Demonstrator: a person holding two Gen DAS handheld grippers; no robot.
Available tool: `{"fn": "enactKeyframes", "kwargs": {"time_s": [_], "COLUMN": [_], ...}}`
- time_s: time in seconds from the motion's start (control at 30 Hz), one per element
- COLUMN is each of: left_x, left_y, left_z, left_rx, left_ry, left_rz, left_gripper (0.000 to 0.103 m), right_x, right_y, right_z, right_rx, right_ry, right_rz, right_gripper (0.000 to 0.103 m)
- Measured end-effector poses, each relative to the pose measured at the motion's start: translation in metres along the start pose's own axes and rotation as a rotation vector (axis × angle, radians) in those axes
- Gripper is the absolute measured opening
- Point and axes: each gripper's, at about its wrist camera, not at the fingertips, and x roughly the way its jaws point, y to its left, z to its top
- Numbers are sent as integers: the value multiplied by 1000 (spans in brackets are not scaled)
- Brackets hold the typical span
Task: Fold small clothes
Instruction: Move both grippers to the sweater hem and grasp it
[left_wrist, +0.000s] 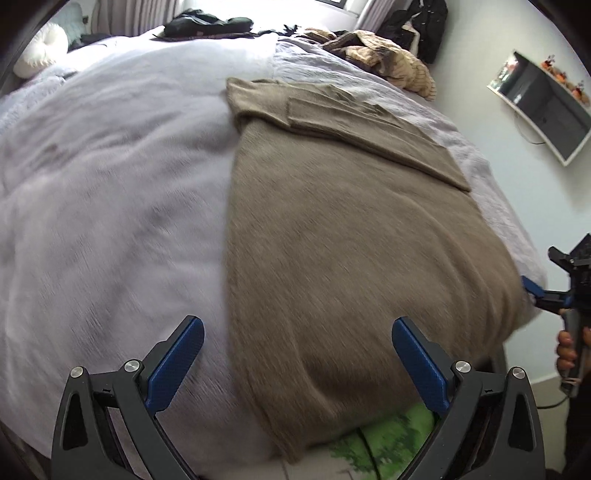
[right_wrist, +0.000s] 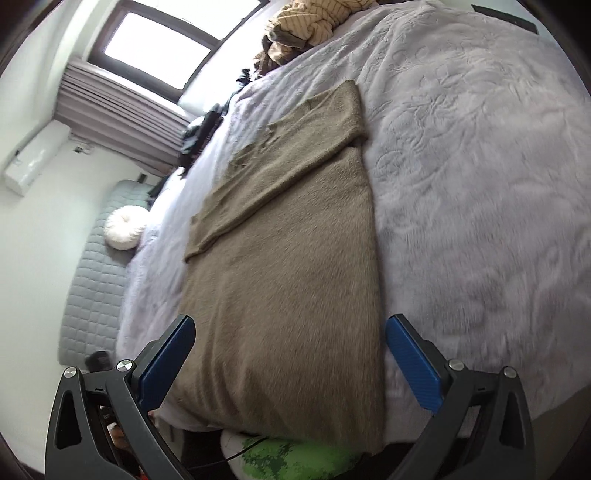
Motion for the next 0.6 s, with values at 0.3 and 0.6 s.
{"fn": "enactKeyframes", "kwargs": {"time_s": [0.3,0.6], "left_x": [-6,3], "left_y": [-11,-19], "left_z": [-25,-48], "left_rx": [24,18], "left_ry": [30,64], "left_rz": [-116,-131], "left_gripper": [102,102], "right_x": [-7,34], "right_y": [-23,-42], "right_z": [-53,-87], "right_rx": [-13,-14], "right_ry": [93,199], "right_rz": [69,96], "right_gripper": [95,92]}}
